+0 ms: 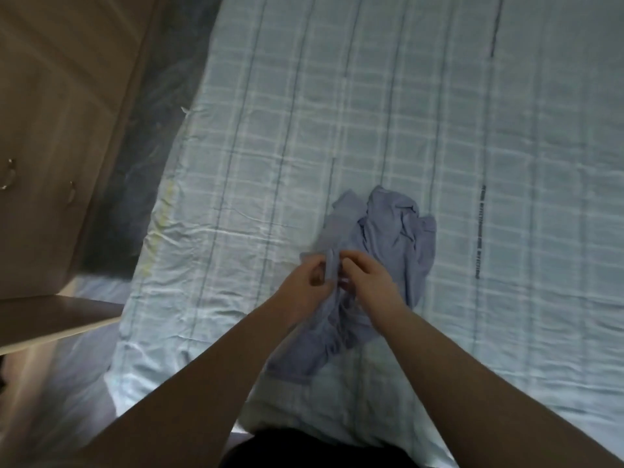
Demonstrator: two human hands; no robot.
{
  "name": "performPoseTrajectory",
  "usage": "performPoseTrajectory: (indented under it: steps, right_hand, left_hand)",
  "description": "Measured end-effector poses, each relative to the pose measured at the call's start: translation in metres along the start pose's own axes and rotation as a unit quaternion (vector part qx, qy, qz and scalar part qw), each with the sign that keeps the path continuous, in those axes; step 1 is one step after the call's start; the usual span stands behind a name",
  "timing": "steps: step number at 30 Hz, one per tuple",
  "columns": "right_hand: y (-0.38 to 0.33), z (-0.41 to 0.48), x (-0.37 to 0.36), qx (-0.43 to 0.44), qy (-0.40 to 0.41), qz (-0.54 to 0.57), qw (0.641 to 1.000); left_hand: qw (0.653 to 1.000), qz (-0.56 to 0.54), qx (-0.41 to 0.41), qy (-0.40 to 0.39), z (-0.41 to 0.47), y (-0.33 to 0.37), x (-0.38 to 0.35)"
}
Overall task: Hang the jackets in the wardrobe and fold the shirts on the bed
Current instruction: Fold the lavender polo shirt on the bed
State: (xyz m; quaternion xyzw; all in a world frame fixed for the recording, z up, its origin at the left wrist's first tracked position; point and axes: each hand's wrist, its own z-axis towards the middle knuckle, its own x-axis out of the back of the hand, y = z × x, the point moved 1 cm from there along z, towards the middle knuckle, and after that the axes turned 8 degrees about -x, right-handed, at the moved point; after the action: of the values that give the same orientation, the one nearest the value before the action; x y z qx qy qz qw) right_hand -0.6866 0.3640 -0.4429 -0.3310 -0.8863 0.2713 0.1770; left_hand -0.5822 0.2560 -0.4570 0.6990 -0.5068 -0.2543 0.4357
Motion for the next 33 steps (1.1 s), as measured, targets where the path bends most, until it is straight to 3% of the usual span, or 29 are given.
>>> performPoseTrajectory:
  steps: [8,12,19,22,27,29,33]
  right_hand:
    - [-0.030,-0.105,0.043,0.069,0.025,-0.081,0.994]
    - [-0.031,-0.148,0.062,0.102,0.013,-0.088,0.991]
    - [-0.030,-0.208,0.101,0.170,0.082,-0.202,0.961]
    - [-0.019,-0.234,0.136,0.171,0.098,-0.146,0.969]
    - [0.005,-0.293,0.199,0.215,0.038,-0.049,0.975]
    - [0.017,-0.321,0.226,0.245,0.018,-0.043,0.968]
    - [0.044,-0.373,0.285,0.290,0.011,-0.061,0.955]
  left_hand:
    - [0.980,0.088,-0.157,-0.086,-0.067,0.069,-0.025]
    - [0.966,0.081,-0.239,-0.051,-0.092,0.097,-0.039]
    - [0.965,0.090,-0.238,0.067,-0.126,0.115,-0.070]
    - [0.958,0.106,-0.238,0.121,-0.139,0.118,-0.084]
    - [0.961,0.136,-0.190,0.147,-0.180,0.116,-0.131]
    - [0.971,0.160,-0.130,0.124,-0.194,0.111,-0.160]
    - [0.984,0.104,-0.143,-0.005,-0.210,0.120,-0.227]
